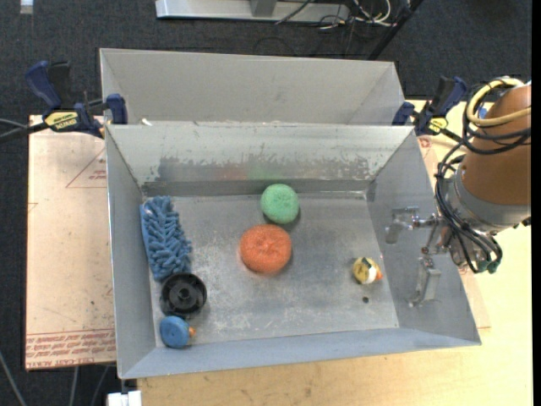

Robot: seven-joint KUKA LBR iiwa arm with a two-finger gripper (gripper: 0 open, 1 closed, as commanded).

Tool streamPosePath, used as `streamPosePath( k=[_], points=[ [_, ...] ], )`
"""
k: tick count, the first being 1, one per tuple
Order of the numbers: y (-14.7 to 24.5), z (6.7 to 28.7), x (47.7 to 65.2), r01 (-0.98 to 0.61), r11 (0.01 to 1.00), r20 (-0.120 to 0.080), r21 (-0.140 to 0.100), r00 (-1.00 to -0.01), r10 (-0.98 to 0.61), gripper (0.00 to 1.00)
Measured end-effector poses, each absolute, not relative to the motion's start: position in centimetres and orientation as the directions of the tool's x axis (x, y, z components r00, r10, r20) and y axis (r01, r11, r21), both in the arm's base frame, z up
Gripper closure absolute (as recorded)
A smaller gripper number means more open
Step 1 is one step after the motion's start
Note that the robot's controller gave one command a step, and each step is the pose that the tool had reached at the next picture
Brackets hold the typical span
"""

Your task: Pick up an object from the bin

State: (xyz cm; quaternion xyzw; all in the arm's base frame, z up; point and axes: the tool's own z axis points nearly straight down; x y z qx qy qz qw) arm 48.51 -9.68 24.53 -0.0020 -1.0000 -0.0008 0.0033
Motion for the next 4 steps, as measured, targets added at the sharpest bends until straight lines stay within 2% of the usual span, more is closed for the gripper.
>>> streamPosePath(
  k=[1, 2, 3, 4],
  points=[
    [-9.6, 24.9, 48.7, 0.001, 1.0, -0.001, 0.0, -1.0, 0.001, 0.0],
    [-8.7, 21.2, 49.1, 0.001, 1.0, -0.009, -0.002, -1.0, 0.001, 0.0],
    [-9.1, 14.4, 50.0, 0.018, 1.0, -0.006, 0.0, -1.0, 0.018, 0.0],
    [-9.0, 6.9, 50.7, 0.076, 0.997, -0.008, 0.0, -0.997, 0.076, 1.0]
  ],
)
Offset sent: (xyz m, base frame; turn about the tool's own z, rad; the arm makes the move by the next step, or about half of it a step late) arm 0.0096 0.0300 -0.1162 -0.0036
